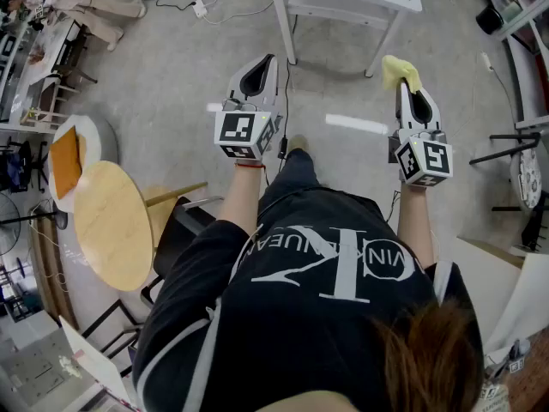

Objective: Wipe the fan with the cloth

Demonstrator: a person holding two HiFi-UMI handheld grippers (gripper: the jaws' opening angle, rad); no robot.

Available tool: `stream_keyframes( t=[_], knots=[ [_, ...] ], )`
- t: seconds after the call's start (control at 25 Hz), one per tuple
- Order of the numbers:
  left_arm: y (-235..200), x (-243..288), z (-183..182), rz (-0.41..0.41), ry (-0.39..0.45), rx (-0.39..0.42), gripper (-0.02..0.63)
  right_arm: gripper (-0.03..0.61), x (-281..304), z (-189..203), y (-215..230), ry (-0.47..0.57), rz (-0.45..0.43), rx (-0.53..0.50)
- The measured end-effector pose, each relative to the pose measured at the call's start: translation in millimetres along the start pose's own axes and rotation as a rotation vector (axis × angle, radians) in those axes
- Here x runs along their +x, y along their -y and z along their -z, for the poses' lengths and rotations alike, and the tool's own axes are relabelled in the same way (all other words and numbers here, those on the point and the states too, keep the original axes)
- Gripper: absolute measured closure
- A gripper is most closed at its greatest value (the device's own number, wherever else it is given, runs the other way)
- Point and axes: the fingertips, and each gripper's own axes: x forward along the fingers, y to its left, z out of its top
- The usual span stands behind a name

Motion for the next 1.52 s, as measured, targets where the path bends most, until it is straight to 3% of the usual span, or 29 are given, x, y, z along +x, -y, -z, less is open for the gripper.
stream_keyframes(
  t=[0.52, 0.88, 1.52],
  knots=[
    [-9, 21, 15, 0.001, -0.028, -0.034, 0.603, 0.548, 14, 23, 12, -0.063, 0.027, -0.002],
    [-50, 98, 33, 0.043, -0.077, -0.011, 0.603, 0.548, 98, 39, 34, -0.090, 0.023, 0.005],
    [-139, 224, 60, 0.140, -0.134, -0.054, 0.603, 0.546, 225, 65, 54, -0.156, 0.128, 0.067]
  ],
)
